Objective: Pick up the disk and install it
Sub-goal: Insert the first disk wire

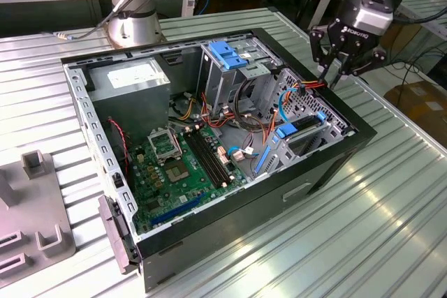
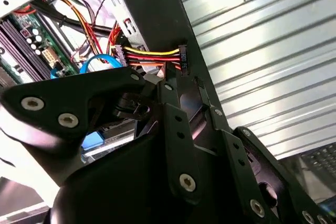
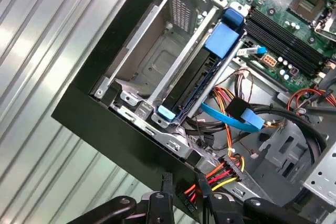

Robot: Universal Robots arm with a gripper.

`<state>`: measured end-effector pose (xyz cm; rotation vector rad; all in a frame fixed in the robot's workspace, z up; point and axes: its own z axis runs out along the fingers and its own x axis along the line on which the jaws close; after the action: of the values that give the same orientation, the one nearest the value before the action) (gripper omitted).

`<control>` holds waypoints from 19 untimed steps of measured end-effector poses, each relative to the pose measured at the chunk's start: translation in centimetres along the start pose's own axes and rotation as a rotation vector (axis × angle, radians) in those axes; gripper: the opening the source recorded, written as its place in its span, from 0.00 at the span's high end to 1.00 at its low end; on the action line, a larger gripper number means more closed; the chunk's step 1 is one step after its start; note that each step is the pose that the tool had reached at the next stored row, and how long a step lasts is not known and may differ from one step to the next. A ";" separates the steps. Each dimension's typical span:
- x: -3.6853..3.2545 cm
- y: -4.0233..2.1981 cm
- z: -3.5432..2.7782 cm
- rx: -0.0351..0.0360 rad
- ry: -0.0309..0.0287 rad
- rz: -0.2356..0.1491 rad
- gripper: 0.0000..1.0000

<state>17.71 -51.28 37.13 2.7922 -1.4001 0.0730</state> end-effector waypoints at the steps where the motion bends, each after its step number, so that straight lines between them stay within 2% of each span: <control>1: 0.00 -0.01 0.00 0.0015 -0.0002 -0.029 0.69; 5: 0.02 -0.02 0.00 0.0063 -0.0007 -0.127 0.69; 11: 0.08 -0.11 0.01 0.0107 -0.0011 -0.219 0.69; 19: 0.15 -0.21 0.09 0.0192 -0.0021 -0.391 0.69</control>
<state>17.97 -51.27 37.05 3.0198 -0.8333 0.0772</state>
